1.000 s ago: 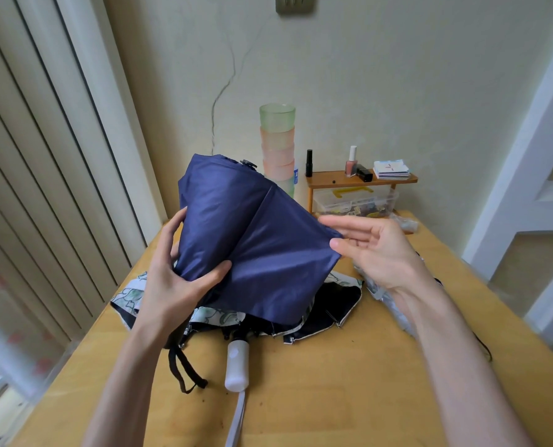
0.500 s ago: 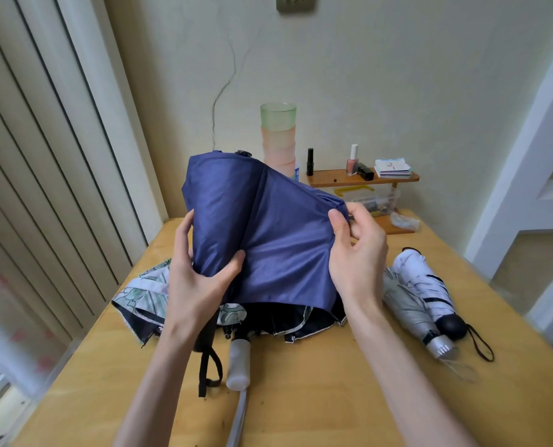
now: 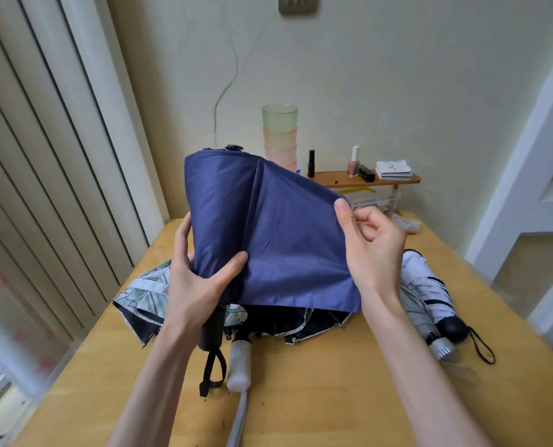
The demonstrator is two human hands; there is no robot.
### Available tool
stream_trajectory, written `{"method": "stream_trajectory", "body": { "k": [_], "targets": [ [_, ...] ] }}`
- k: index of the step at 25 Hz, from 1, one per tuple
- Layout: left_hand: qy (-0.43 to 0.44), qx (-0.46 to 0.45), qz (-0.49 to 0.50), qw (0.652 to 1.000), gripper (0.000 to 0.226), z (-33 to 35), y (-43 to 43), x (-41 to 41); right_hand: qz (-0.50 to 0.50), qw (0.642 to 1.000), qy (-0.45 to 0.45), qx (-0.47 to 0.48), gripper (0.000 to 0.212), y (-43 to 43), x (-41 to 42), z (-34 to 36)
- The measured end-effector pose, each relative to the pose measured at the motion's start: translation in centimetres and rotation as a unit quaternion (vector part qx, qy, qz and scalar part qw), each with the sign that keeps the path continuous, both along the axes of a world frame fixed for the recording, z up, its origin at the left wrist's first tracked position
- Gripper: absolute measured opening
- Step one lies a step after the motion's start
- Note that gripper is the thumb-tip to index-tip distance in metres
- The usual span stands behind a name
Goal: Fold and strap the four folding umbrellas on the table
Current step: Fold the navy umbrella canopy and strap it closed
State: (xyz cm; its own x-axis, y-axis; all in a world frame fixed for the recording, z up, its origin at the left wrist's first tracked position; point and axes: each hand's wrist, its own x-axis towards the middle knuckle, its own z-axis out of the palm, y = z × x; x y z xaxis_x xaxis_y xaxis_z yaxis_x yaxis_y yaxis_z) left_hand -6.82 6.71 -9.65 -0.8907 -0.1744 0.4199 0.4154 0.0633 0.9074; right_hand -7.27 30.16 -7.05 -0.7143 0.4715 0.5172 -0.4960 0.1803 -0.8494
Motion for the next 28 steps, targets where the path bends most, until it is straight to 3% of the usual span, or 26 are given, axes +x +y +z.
{"method": "stream_trajectory", "body": {
  "k": [3, 6, 13, 16, 18, 24, 28],
  "targets": [
    [-0.006, -0.026, -0.017, 0.999, 0.097, 0.2, -0.4, 0.2, 0.091, 0.996, -0.009, -0.002, 0.013, 0.6, 0.5, 0.8],
    [0.008, -0.060, -0.016, 0.998, 0.100, 0.4, -1.4, 0.1, 0.168, 0.985, -0.025, 0.027, 0.022, 1.8, 0.7, 1.1],
    [0.022, -0.101, -0.027, 0.994, 0.102, 0.3, -2.2, 0.1, 0.202, 0.967, -0.039, 0.154, 0.015, 3.0, 1.3, 1.6],
    [0.027, -0.108, -0.031, 0.993, 0.101, 0.2, -2.4, 0.0, 0.166, 0.961, -0.086, 0.206, 0.003, 3.6, 1.2, 1.6],
    [0.033, -0.112, -0.027, 0.993, 0.100, 0.3, -2.6, 0.0, 0.139, 0.958, -0.115, 0.224, 0.005, 4.1, 1.1, 1.4],
    [0.018, -0.124, -0.007, 0.992, 0.098, -0.1, -3.1, -0.4, 0.114, 0.973, -0.127, 0.155, 0.022, 4.0, 0.4, 1.0],
    [0.008, -0.107, 0.004, 0.994, 0.099, -0.1, -2.8, -0.4, 0.154, 0.982, -0.111, -0.017, 0.027, 3.0, 0.5, 0.8]
  ]
}}
